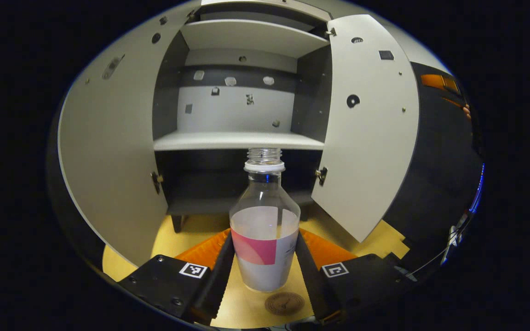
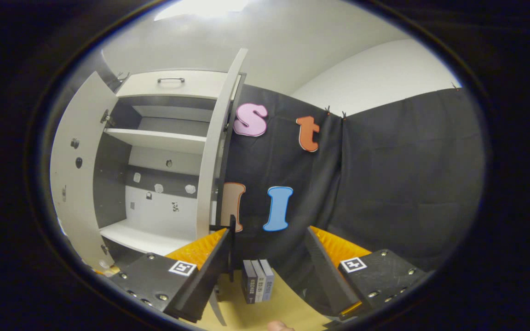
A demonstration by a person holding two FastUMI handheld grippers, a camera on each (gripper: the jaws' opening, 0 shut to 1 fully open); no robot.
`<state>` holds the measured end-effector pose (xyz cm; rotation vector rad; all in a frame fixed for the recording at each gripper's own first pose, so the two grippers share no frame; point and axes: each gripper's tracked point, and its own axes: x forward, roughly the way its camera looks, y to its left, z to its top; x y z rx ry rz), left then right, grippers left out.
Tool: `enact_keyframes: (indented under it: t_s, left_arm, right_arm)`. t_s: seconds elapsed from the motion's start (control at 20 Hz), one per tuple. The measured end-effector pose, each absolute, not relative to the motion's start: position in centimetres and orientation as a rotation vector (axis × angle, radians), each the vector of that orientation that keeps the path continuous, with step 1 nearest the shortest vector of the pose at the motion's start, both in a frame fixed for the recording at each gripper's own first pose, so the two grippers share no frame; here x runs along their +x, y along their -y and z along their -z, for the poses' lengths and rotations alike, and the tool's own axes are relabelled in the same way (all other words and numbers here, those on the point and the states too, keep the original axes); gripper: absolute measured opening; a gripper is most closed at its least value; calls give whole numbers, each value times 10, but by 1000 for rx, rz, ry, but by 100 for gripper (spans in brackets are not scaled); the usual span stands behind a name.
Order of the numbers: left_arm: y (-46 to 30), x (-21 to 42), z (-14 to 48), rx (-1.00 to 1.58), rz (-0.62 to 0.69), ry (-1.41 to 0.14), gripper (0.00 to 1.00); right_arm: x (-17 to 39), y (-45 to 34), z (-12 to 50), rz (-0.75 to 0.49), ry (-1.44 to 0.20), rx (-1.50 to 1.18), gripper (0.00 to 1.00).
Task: Grasp the bottle in the cabinet with the left hand and place it on the coaster, then close the right door with the right hand and the left door with the left hand.
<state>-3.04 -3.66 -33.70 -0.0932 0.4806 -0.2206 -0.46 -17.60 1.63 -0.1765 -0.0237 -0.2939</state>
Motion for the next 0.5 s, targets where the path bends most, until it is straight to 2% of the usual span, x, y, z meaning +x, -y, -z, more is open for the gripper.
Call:
enact_keyframes:
  t_s: [0.25, 0.5]
  left_arm:
    - [42, -42, 393, -237, 214, -562, 76]
    - [45, -45, 423, -232, 217, -577, 76]
  right_arm:
    - [-17, 184, -30, 321, 35, -210, 98]
    - [-29, 188, -38, 342, 38, -267, 98]
